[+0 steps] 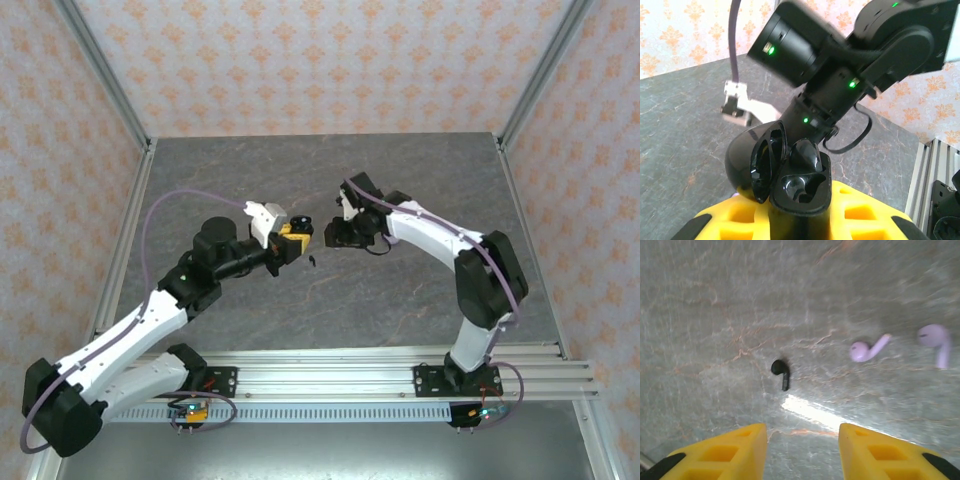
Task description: Insert the wireless bluetooth earbuds into the charging case
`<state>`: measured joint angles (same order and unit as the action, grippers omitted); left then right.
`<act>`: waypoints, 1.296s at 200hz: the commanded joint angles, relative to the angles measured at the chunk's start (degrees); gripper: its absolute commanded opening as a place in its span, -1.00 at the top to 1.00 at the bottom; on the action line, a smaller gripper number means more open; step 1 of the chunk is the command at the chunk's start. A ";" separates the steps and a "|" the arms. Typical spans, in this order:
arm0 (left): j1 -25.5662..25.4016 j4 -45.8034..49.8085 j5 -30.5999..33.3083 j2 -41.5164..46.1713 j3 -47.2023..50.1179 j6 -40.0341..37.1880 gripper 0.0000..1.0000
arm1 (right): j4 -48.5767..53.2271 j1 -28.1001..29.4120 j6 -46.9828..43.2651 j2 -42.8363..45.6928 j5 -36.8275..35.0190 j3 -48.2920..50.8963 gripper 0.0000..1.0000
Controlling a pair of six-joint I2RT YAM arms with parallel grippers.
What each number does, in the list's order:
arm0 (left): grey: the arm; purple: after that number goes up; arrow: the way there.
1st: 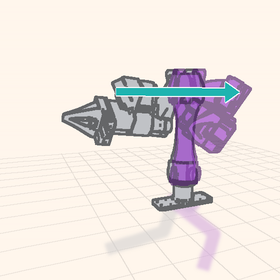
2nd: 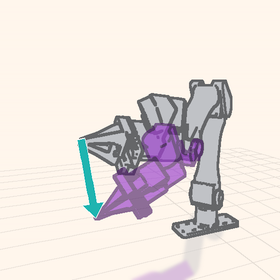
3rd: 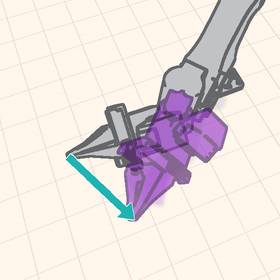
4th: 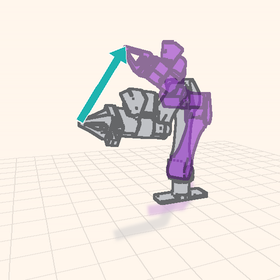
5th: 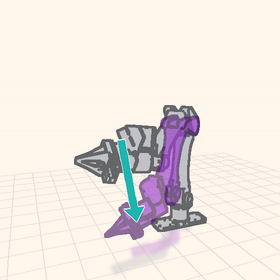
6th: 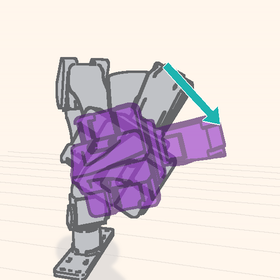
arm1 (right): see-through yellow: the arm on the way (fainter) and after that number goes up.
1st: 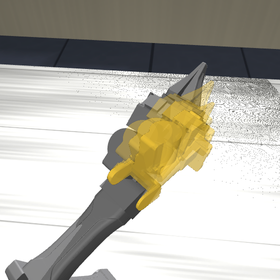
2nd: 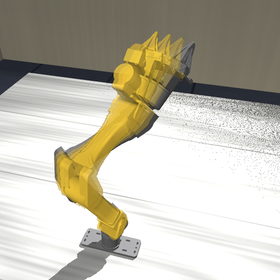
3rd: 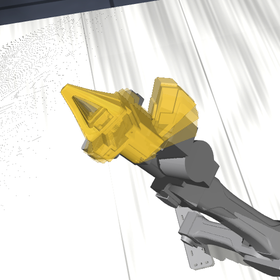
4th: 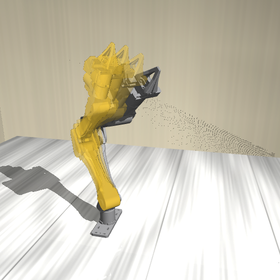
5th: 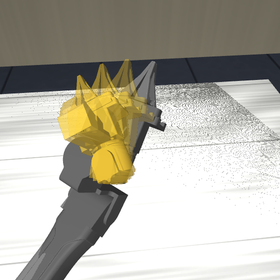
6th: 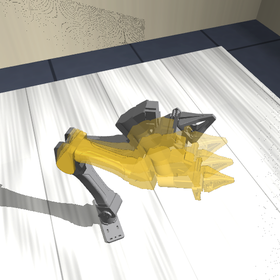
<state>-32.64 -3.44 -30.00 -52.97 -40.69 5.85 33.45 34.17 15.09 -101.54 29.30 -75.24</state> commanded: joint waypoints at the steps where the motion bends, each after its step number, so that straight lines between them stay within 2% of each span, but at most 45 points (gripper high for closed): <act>1: -0.01 5.20 2.09 2.70 -2.22 -1.13 0.81 | -1.72 0.79 -0.78 -2.28 4.33 -2.37 0.15; 79: 0.03 6.76 3.85 7.60 -1.59 0.37 0.81 | 1.39 6.42 3.71 -10.79 -2.77 -8.71 0.16; 121: 0.04 6.71 3.72 7.97 -1.49 0.57 0.81 | 5.51 8.86 7.46 -14.84 -8.80 -13.62 0.33; 158: 0.05 6.76 3.54 8.06 -1.50 0.48 0.81 | 10.05 10.59 10.16 -17.66 -14.51 -17.44 0.37; 259: 0.09 6.26 2.67 8.36 -0.71 0.48 0.80 | 15.96 11.88 10.62 -23.40 -17.56 -24.23 0.40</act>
<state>-32.64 3.55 -26.92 -45.82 -41.12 6.09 45.80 45.71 24.71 -123.33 14.70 -97.08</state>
